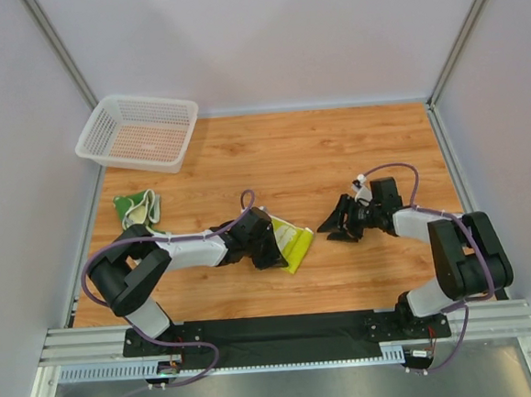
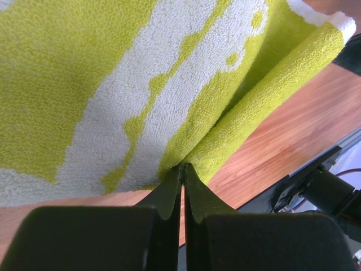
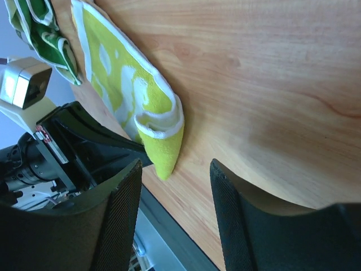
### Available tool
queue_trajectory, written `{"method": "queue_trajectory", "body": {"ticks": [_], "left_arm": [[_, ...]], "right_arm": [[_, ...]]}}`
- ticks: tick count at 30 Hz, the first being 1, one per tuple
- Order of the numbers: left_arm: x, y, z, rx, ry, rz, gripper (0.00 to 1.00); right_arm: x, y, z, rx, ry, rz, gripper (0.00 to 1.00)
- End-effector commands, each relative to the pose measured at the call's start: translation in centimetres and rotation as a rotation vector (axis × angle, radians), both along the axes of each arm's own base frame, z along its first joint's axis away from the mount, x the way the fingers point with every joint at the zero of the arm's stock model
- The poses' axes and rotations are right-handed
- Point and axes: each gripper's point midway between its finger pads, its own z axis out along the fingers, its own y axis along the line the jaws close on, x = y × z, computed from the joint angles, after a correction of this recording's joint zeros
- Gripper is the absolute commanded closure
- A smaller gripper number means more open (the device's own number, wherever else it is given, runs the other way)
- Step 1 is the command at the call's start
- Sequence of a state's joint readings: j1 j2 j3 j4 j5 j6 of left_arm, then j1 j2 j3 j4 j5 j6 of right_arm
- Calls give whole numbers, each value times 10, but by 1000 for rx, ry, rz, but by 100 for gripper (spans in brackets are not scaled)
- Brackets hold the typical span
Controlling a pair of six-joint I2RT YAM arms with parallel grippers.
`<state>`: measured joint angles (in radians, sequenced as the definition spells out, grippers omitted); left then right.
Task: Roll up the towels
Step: Roll the towel
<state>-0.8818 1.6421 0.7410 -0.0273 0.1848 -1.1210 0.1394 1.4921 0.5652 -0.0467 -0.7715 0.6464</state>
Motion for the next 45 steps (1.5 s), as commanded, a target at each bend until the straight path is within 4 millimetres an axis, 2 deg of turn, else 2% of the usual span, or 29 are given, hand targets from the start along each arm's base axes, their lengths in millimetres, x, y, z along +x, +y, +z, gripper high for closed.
{"method": "queue_trajectory", "body": {"ticks": [1,10,19,24,33,36,38,41,45], "left_arm": [[-7,24,-17,110,34,13,100],[-9,25,-19,105,43,17,100],[-10,25,-18,102,46,15,100],[-10,25,-18,102,45,17,100],[-10,25,-19,102,47,18,100],[-10,26,-18,100,49,18,100],[-10,26,-18,100,47,20,100],[-9,24,-17,92,41,7,100],[-6,25,-12,109,13,-18,98]], "right_arm": [[2,12,7,71,-64,38,47],[-10,27,-21,80,-11,72,48],[-8,38,-28,70,-6,95,50],[-9,47,-36,57,3,120,56],[-10,55,-46,55,18,135,58],[-9,56,-46,56,17,139,66],[-10,56,-45,58,16,143,78],[-10,57,-44,59,17,144,87],[-9,56,-40,49,19,142,90]]}}
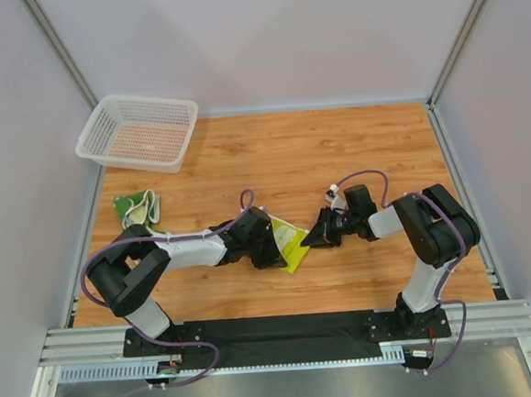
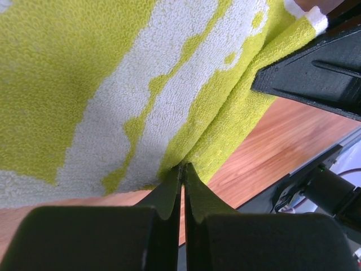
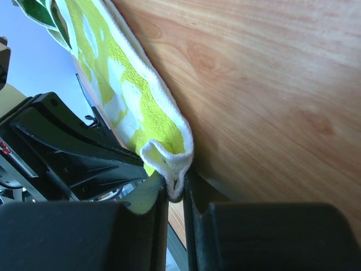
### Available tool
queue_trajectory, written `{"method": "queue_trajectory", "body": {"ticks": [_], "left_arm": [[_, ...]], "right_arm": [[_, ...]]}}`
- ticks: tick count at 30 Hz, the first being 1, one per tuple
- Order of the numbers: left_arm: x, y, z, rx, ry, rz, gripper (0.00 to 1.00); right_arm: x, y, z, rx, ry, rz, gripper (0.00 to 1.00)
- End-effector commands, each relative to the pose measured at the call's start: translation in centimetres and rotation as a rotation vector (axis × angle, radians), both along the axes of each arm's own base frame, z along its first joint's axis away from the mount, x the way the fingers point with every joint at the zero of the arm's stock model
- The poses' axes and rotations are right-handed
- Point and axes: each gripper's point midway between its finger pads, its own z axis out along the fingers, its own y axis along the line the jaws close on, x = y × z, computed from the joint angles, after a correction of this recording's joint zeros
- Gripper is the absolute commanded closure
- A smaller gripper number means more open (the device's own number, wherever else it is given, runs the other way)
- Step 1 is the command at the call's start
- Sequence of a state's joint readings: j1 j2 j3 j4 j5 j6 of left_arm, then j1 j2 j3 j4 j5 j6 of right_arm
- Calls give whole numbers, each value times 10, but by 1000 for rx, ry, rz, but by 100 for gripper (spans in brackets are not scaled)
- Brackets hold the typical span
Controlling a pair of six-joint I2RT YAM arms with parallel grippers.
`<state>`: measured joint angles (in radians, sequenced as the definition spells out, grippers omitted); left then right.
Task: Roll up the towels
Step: Roll the towel
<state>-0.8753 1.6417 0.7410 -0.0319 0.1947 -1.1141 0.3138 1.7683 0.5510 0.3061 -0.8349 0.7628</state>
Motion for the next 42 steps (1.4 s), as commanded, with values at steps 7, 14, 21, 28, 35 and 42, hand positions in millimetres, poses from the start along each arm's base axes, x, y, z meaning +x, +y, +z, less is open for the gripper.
{"method": "queue_trajectory", "body": {"ticks": [7,14,21,28,35,42], "left_arm": [[-1,31,11,272,-160,-110,78],[6,33,40,474,-340,-199,78],[-5,-9,70,479,-552,-383,74],[-19,-38,56,471,-588,-498,70],[-19,-38,28,520,-558,-533,64],[-17,-31,12,572,-548,-530,60]], "right_arm": [[11,-4,8,-90,-14,-15,92],[4,-6,15,-168,29,-6,94],[2,1,27,-201,30,14,95],[0,2,31,-207,29,22,95],[-2,2,32,-208,32,28,95],[-3,4,32,-210,30,40,96]]}}
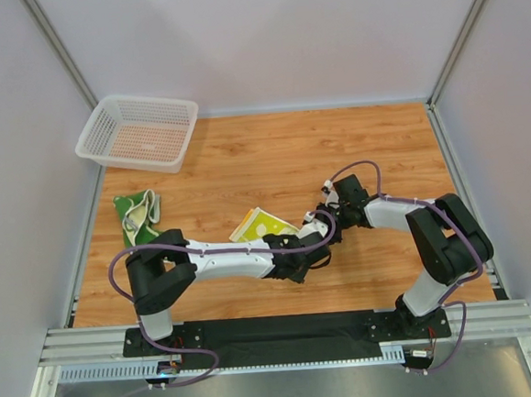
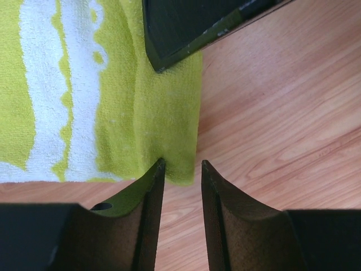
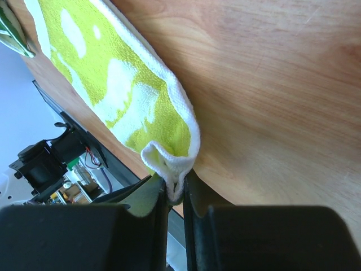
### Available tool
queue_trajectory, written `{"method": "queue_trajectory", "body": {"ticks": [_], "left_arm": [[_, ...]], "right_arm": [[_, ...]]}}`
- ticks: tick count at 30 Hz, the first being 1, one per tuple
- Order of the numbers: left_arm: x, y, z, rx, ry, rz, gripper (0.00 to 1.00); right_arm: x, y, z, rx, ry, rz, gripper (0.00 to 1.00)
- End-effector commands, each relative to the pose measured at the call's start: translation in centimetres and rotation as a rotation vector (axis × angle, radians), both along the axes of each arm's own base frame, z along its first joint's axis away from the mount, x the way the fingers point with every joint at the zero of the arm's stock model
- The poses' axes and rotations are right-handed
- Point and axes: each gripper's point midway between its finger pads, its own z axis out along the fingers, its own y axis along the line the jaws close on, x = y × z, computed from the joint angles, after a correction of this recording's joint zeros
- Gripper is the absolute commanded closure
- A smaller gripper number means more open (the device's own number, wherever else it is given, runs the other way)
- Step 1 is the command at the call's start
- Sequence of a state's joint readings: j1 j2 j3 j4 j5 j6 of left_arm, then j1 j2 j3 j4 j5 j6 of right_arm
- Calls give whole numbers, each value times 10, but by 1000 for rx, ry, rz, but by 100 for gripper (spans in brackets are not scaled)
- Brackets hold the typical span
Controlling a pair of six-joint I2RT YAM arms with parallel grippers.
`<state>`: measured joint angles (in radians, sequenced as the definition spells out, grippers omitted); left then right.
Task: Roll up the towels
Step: Roll the towel
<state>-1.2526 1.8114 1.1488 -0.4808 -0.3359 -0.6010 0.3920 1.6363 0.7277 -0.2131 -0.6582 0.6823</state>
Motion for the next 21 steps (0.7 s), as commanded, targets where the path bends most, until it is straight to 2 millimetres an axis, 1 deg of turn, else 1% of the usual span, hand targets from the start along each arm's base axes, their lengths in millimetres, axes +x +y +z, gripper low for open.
{"method": "queue_trajectory", "body": {"ticks": [1,3,6,10,16,21], "left_arm": [[7,-3,4,0,-42,3,60],[10,-1,6,4,-57,3,58],[13,2,9,26,-78,-6,57],[13,6,-1,69,-83,-26,57],[11,20,-19,127,-80,-31,57],[9,25,-27,144,-74,-40,57]], "right_arm": [[8,5,14,13,-52,19,96],[7,5,13,10,-50,21,96],[8,6,12,8,-47,22,96],[8,7,10,6,-41,23,95],[9,9,12,6,-43,31,95],[10,9,12,6,-38,33,95]]}}
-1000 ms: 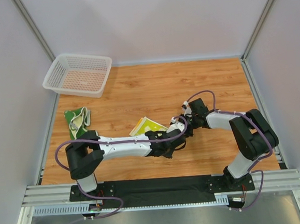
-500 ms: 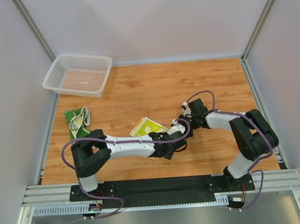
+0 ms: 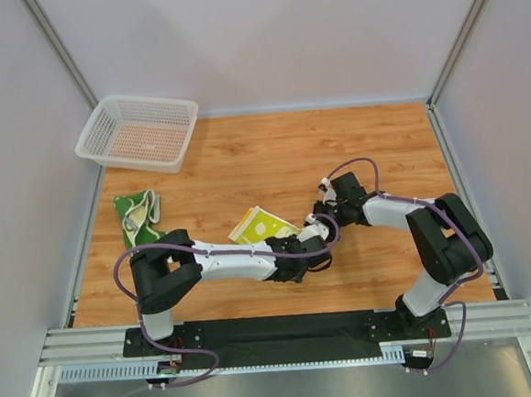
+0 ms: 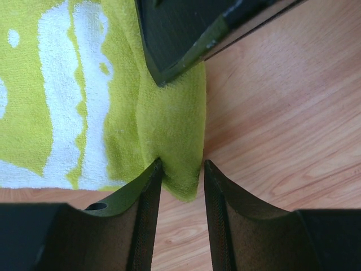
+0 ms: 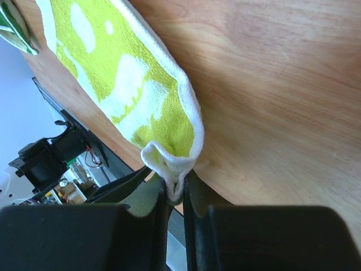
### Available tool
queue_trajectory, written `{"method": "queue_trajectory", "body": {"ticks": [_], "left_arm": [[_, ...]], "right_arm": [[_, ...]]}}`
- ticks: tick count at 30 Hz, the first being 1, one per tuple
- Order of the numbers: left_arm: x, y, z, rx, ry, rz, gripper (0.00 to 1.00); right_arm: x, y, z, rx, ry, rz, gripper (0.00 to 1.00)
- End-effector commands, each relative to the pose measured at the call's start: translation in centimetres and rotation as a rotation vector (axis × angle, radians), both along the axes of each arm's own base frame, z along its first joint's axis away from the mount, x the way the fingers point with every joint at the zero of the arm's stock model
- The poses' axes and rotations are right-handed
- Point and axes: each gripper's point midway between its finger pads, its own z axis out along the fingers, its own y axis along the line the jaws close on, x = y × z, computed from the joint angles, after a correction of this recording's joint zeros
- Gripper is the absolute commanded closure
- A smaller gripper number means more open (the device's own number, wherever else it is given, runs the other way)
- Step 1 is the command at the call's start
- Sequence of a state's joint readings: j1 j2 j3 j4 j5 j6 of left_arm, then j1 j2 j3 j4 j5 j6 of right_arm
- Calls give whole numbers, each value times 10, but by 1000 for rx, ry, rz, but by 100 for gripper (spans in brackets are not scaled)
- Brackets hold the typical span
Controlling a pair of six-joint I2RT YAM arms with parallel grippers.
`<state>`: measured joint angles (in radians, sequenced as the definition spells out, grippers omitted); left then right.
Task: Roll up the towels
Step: Roll the towel
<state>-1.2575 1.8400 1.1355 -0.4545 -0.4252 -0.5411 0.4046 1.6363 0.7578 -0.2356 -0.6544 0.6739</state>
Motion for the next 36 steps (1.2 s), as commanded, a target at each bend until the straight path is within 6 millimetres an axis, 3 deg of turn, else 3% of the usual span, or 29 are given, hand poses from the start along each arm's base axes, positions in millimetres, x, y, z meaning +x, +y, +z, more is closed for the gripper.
{"method": "queue_trajectory", "body": {"ticks": [1,7,10,13,19,23,29,36], "left_arm": [[-5,19,-21,82,15,-17,57],[-5,25,-24,71,7,-6,58],[-4,29,-27,66,19,4,81],[-3,28,-26,47,27,5,94],[-11,18,-19,2,74,-41,100],[-25,1,-2,-123,156,-78,100],[-34,-8,21,-279,245,-67,100],[-42,-15,39,-421,365,-42,100]], "right_arm": [[7,5,6,7,-21,17,95],[5,6,5,1,-18,33,95],[4,5,3,-5,-8,38,95],[4,5,0,-12,1,40,94],[5,3,-2,-34,11,47,89],[9,-7,-5,-110,3,28,77],[13,-17,-2,-185,-26,24,61],[18,-27,4,-251,-58,23,59]]}}
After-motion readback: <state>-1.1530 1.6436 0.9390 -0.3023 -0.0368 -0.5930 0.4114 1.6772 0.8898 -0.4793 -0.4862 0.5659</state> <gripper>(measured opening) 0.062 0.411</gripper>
